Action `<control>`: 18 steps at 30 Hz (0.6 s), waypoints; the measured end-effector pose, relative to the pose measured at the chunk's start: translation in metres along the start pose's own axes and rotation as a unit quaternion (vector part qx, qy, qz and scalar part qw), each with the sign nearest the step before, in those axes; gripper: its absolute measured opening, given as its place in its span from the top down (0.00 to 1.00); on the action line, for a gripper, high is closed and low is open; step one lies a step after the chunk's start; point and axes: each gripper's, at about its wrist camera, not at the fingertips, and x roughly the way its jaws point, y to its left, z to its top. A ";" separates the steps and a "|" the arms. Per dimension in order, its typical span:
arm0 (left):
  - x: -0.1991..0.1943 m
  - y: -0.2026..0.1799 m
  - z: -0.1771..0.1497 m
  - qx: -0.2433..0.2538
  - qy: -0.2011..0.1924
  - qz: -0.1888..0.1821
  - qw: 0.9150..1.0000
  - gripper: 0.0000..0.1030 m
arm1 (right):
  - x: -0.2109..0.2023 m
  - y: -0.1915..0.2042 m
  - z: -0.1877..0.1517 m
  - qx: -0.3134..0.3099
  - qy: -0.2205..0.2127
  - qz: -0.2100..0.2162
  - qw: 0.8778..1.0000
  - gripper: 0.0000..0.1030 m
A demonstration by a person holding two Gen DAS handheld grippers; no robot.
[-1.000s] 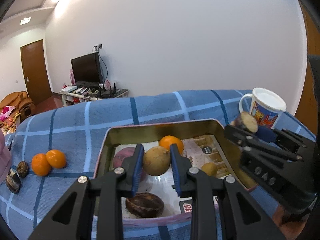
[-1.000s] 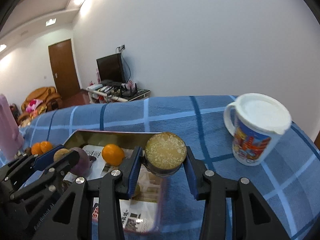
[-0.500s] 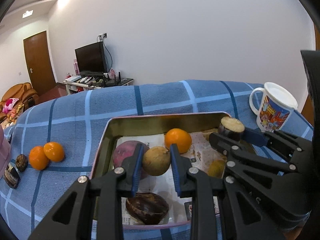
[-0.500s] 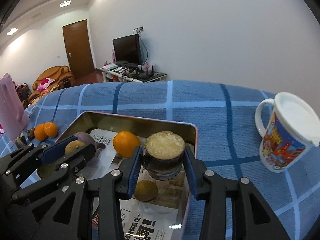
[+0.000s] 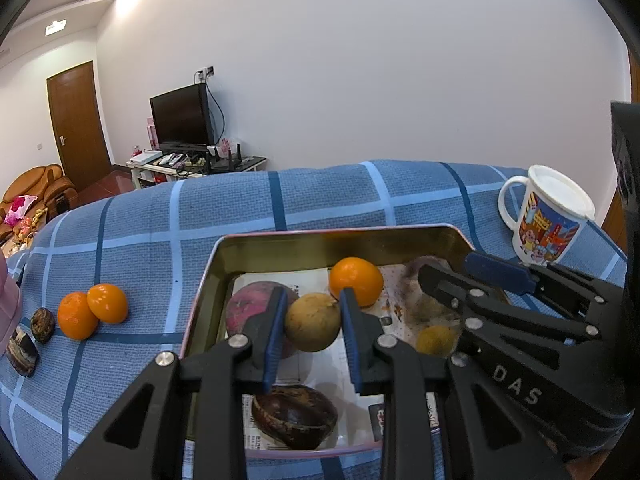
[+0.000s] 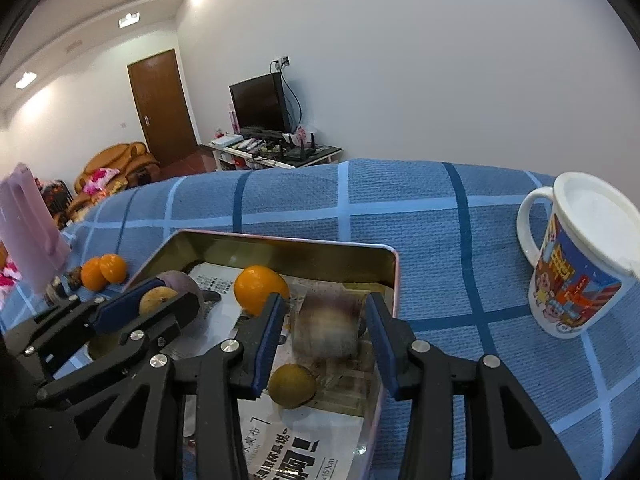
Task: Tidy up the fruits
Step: 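Open the right tool releasing the cake into the tin while the left tool releases the yellow fruit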
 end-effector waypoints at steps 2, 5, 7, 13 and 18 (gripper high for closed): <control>0.000 -0.001 0.000 0.001 0.000 0.001 1.000 0.73 | -0.001 -0.001 0.000 0.005 -0.001 0.003 1.000 0.56; 0.000 -0.003 0.000 0.006 0.001 0.002 1.000 0.73 | -0.011 -0.009 0.002 0.027 -0.021 0.007 0.999 0.52; 0.002 -0.004 0.001 0.008 0.002 0.001 1.000 0.73 | -0.021 -0.017 0.004 0.052 -0.042 0.005 0.998 0.37; 0.007 -0.010 0.004 0.013 0.007 0.008 1.000 0.72 | -0.044 -0.032 0.007 0.094 -0.101 -0.029 0.990 0.33; 0.007 -0.015 0.005 0.022 0.003 0.015 1.000 0.32 | -0.046 -0.037 0.007 0.110 -0.106 -0.030 0.988 0.32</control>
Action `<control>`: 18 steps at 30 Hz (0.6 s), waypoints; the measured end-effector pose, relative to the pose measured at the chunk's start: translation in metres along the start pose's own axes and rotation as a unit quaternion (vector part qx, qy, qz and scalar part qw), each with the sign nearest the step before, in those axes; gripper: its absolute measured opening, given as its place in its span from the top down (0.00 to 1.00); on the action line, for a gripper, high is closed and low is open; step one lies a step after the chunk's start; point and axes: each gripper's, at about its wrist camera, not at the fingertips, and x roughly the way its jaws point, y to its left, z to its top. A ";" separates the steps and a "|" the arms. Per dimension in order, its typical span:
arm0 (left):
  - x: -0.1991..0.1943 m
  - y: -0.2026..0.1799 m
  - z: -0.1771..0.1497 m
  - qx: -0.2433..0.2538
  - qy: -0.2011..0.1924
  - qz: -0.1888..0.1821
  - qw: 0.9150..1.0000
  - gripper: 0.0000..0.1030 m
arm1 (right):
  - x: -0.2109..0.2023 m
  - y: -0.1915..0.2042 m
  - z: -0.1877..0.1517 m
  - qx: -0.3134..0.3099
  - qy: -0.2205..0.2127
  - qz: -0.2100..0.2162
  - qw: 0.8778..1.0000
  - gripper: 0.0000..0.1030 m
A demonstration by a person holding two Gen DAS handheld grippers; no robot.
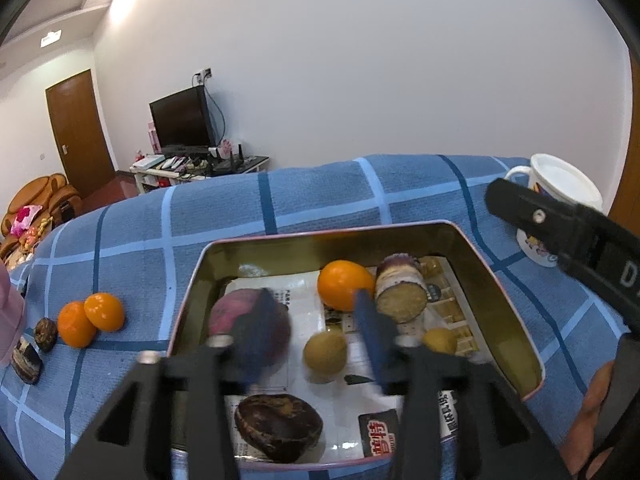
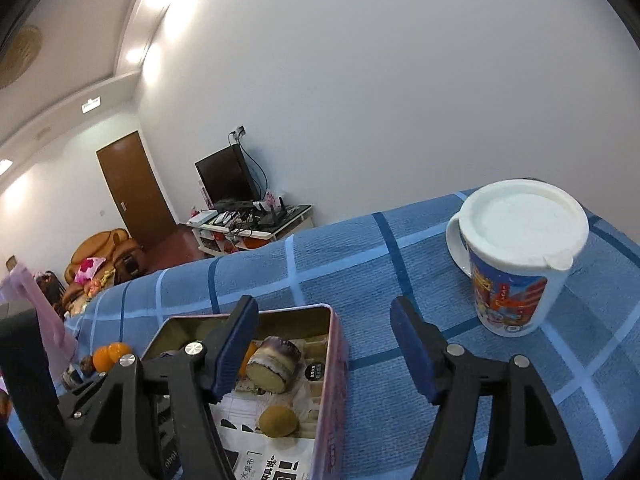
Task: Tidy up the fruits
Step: 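Open the right tool releasing the cake into the tin while the left tool releases the yellow fruit, then withdraw both open tools from the tin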
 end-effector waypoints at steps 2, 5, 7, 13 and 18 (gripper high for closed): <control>-0.004 0.000 0.000 -0.002 -0.008 0.014 1.000 0.10 | 0.000 0.001 -0.001 -0.003 -0.002 -0.004 1.000 0.32; -0.011 0.004 -0.001 -0.013 -0.029 0.019 0.999 0.00 | -0.004 0.004 -0.001 -0.006 -0.010 -0.005 1.000 0.32; -0.014 0.006 -0.001 -0.016 -0.035 0.021 0.999 0.00 | -0.006 0.005 -0.003 -0.010 -0.016 -0.008 1.000 0.32; -0.019 0.013 -0.004 -0.025 -0.040 0.026 0.999 0.00 | -0.008 0.011 -0.005 -0.017 -0.031 -0.025 0.999 0.27; -0.027 0.025 -0.006 -0.027 -0.060 0.056 0.996 0.00 | -0.019 0.008 -0.008 -0.019 -0.057 -0.033 0.998 0.24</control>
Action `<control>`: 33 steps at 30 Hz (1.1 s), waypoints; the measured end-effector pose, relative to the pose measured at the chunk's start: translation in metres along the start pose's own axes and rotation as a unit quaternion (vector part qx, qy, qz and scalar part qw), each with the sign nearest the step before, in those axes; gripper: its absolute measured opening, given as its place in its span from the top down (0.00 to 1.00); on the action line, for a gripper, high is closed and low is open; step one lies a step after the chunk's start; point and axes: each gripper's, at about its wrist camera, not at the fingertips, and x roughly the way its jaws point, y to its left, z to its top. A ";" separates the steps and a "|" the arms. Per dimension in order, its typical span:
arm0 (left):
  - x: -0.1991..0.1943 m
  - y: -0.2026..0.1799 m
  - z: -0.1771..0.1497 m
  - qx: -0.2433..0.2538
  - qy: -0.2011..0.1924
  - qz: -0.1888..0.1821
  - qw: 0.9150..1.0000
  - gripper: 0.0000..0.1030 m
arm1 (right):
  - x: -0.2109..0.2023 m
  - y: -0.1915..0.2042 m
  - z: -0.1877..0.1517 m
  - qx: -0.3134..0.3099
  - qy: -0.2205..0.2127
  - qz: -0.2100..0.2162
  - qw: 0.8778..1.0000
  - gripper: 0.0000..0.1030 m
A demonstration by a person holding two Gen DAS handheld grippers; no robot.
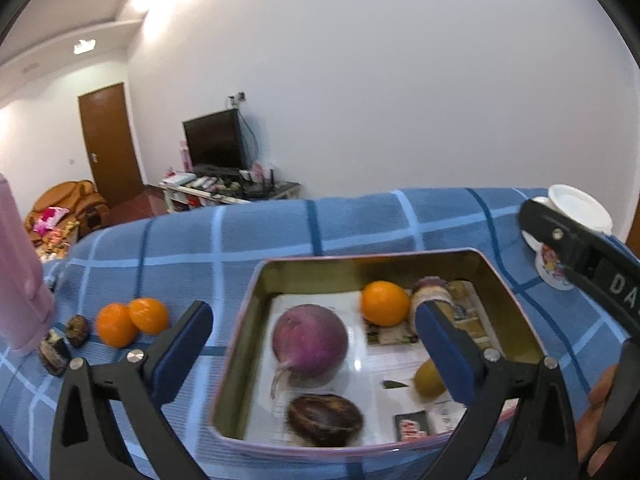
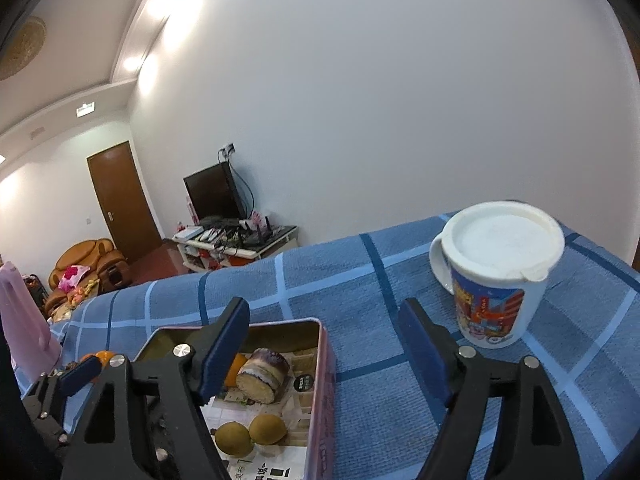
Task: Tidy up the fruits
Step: 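Withdraw both open tools from the tin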
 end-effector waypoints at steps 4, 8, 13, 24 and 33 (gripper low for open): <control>-0.005 0.011 -0.001 -0.001 -0.016 0.022 1.000 0.00 | -0.011 0.008 -0.003 -0.026 -0.029 -0.007 0.999 0.24; -0.010 0.020 -0.003 0.002 -0.028 0.042 0.999 0.00 | -0.015 0.022 -0.009 -0.063 -0.043 -0.012 0.997 0.24; -0.013 0.032 -0.007 -0.007 -0.023 0.041 0.999 0.00 | -0.020 0.035 -0.013 -0.099 -0.054 -0.019 0.993 0.24; -0.030 0.049 -0.019 -0.011 -0.029 0.045 0.999 0.00 | -0.035 0.023 -0.017 -0.061 -0.048 -0.046 0.996 0.24; -0.039 0.062 -0.025 -0.016 -0.027 0.042 0.999 0.00 | -0.048 0.026 -0.022 -0.043 -0.046 -0.062 0.996 0.24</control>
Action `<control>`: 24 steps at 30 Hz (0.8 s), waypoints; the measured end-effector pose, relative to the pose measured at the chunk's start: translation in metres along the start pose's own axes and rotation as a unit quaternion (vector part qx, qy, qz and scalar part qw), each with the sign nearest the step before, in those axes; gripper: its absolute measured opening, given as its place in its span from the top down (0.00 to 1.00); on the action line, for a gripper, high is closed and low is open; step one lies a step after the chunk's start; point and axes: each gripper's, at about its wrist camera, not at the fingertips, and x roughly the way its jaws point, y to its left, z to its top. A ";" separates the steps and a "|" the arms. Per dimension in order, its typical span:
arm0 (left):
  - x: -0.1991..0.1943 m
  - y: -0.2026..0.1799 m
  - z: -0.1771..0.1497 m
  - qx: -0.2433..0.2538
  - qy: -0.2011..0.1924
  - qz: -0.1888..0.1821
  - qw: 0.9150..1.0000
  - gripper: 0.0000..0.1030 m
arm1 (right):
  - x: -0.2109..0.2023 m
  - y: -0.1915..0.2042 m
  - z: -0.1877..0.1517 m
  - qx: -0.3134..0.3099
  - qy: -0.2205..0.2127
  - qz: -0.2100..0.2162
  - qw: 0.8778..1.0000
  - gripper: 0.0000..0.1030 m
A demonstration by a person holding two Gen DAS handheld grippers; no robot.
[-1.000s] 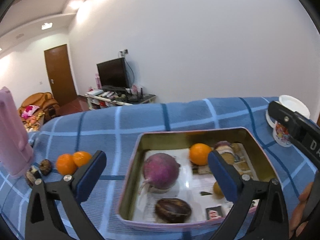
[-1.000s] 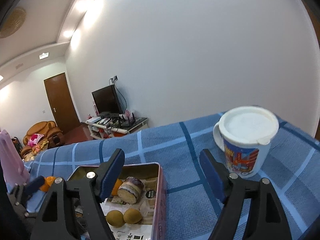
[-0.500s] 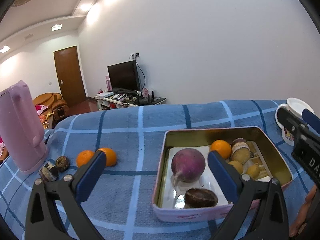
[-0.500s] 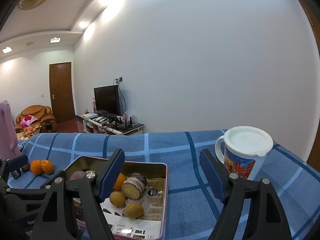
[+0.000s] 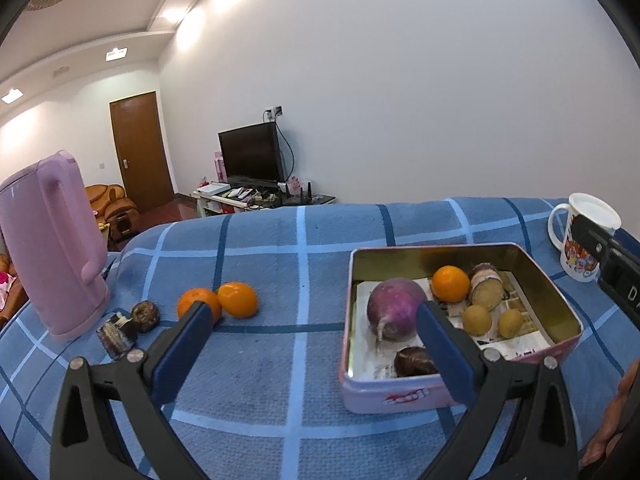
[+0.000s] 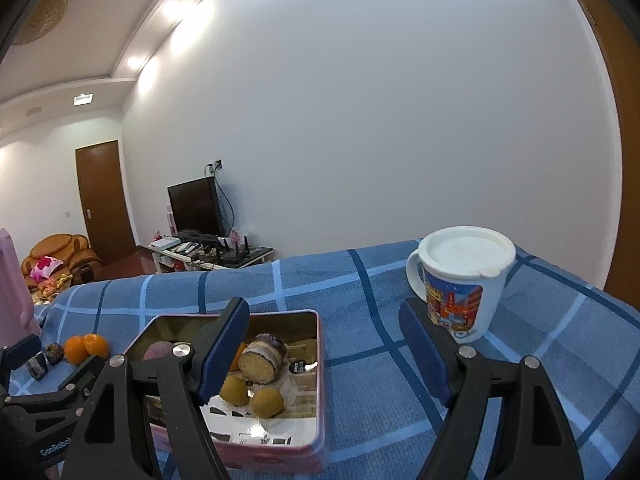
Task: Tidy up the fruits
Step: 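Withdraw both open tools from the tin, then lower the left tool onto the striped cylindrical root piece and grasp it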
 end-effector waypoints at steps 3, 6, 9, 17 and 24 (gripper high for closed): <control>-0.003 0.007 -0.001 0.000 0.002 0.000 1.000 0.00 | -0.005 0.003 -0.002 0.007 0.003 -0.002 1.000 0.24; -0.003 0.015 -0.004 0.000 0.007 0.000 1.000 0.00 | -0.006 0.008 -0.003 0.009 0.010 -0.002 1.000 0.24; -0.003 0.025 -0.006 0.000 0.015 0.004 1.000 0.00 | -0.009 0.014 -0.005 0.013 0.014 -0.002 1.000 0.24; 0.000 0.059 -0.012 -0.014 0.030 0.013 0.999 0.00 | -0.016 0.049 -0.013 0.003 0.023 0.020 1.000 0.24; 0.007 0.097 -0.015 -0.012 0.040 0.035 0.999 0.00 | -0.016 0.086 -0.020 -0.007 0.033 0.049 0.998 0.24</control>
